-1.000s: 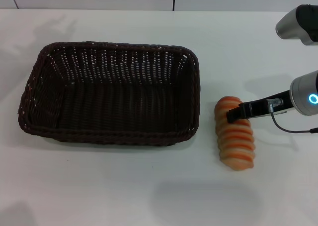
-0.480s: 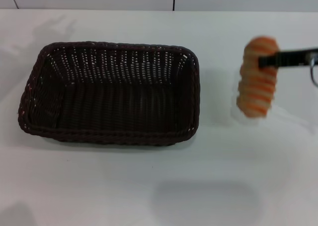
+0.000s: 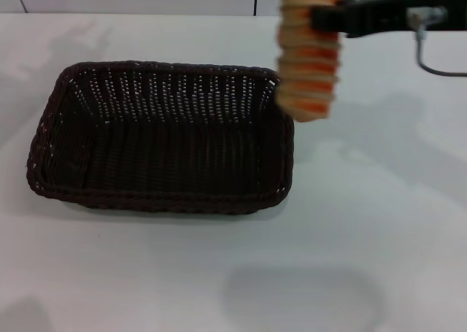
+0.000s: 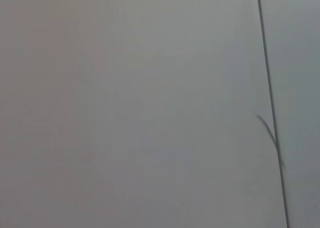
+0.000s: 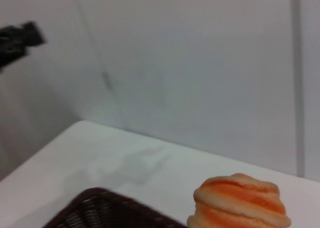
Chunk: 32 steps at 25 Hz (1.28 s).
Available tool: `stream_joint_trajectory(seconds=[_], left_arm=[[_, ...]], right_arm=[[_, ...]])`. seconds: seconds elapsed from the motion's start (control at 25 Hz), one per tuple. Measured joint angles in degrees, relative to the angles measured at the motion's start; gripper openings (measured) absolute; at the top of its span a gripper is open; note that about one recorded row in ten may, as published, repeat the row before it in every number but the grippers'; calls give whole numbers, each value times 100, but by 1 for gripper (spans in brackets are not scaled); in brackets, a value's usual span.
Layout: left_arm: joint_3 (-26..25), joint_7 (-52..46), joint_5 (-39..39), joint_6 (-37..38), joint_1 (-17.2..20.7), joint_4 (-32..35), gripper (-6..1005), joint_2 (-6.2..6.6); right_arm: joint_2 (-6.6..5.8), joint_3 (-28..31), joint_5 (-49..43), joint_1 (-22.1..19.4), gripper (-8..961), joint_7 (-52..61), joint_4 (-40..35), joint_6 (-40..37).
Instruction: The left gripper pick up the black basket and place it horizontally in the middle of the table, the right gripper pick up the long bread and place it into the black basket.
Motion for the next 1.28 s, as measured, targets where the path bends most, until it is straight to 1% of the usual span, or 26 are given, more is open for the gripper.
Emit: stream_joint_trajectory(seconds=[0.04,0.16,0.24,0.36,0.56,0.72,0.76,0.8,0.84,0.88,1.0,1.08,1.12,1.16,1.2,1.28], left_arm=[[0,0,0,0,0,0,334,0],[10,0,-11,0,8,-27,334,-3],[10,0,-12,0,8,-29,334,-3],[-2,0,-13,0,10,-30,334,-5],[-8,0,-38,0,33,-31,334,-15],[-3,0,-147,0,80,-6,334,-17],[-1,0,-179,0,90,3,334,-17],[5,0,-232,-1,103,15,334,-18],[5,0,-232,-1,103,15,334,-18],[32,0,-401,-3,136,98,334,-21],[28,70,-728,-8,164,341,334,-27],[23,241,-1040,-7,192,594,334,-32],[28,347,-1217,-6,203,731,334,-36],[41,552,-1518,-6,218,1026,334,-39],[41,552,-1518,-6,218,1026,334,-39],[27,866,-1854,-6,217,1413,334,-39]], right_arm=[[0,0,0,0,314,0,0,0],[-3,-345,79,272,314,-197,-306,-201],[-2,-388,96,338,314,-252,-369,-225],[-11,-500,157,603,314,-307,-612,-247],[-10,-486,137,689,443,-307,-692,-248],[-7,-439,-50,620,559,-306,-563,-250],[1,-407,-500,473,588,-284,-317,-296],[1,-407,-500,473,617,-284,-317,-296],[7,-397,-761,378,646,-277,-178,-348],[12,-395,-1122,201,646,-276,4,-489],[-2,-376,-1677,-340,646,-322,211,-1177],[-8,-349,-1821,-800,646,-462,199,-1926],[0,-374,-1856,-1122,646,-603,157,-2465],[13,-495,-1870,-1608,646,-839,45,-3435],[13,-495,-1870,-1608,646,-839,45,-3435],[18,-686,-1874,-2047,646,-1013,-152,-4414]])
